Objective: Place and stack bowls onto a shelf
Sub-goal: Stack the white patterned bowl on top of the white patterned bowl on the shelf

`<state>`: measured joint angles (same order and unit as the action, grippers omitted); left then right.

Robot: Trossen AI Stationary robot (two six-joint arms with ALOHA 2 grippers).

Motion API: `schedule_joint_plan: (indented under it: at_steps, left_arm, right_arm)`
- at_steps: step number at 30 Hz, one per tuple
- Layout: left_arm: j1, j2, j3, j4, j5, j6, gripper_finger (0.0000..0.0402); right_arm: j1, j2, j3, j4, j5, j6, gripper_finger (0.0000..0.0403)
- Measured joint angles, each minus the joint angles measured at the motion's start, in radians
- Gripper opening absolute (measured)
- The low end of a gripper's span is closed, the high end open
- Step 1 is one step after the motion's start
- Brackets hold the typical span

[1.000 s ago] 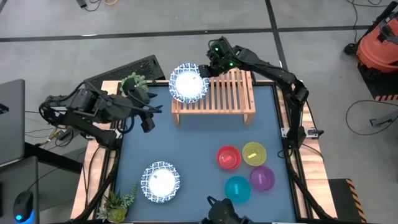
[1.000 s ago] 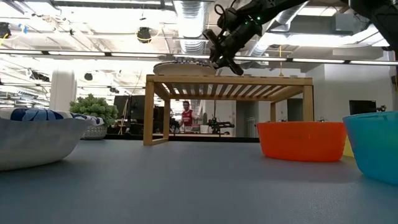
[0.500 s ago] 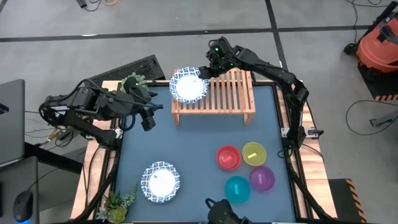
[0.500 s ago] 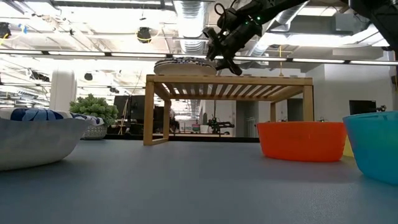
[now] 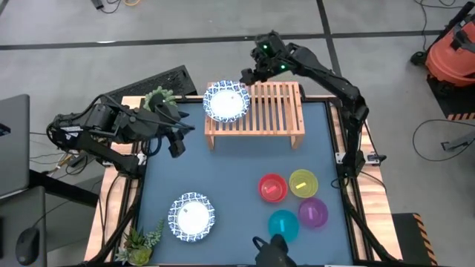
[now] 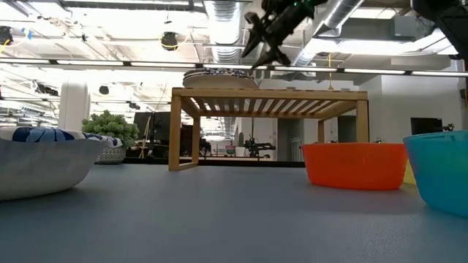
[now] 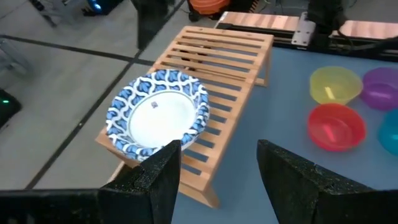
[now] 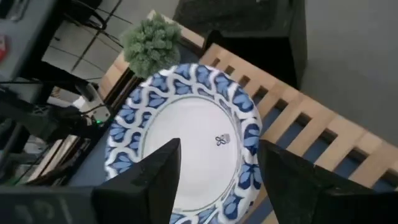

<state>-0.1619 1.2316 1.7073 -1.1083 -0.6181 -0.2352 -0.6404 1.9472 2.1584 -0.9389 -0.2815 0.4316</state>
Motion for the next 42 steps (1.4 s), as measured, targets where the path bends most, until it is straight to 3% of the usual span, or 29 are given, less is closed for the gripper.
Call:
schedule_joint_plan:
  at_steps: [7,12,15,19,28,42]
  left_arm:
    - [-0.003,-0.018,0.000,-0.003,0.148,-0.069,0.0196]
    - [-0.040,-0.037,0.000,-0.003,0.264,-0.134,0.0196]
    - [-0.068,-0.064,0.000,0.001,0.277,-0.191,0.0197]
    - [-0.091,-0.119,0.000,0.027,0.233,-0.249,0.0197]
    - [-0.106,-0.281,0.001,0.070,-0.047,-0.279,0.0196]
    - [-0.106,-0.353,0.002,-0.004,-0.064,-0.377,0.0196]
  right_arm:
    - [0.159,-0.003,0.158,-0.200,0.009,-0.087,0.0235]
    - [0.363,0.008,0.151,-0.241,0.115,-0.109,0.0235]
    - [0.491,0.018,0.127,-0.207,0.207,-0.100,0.0234]
    - [0.631,0.023,0.049,-0.099,0.287,-0.046,0.0234]
    - [0.780,0.020,-0.178,0.228,0.352,0.144,0.0234]
    - [0.871,0.022,-0.548,0.613,0.477,0.387,0.0234]
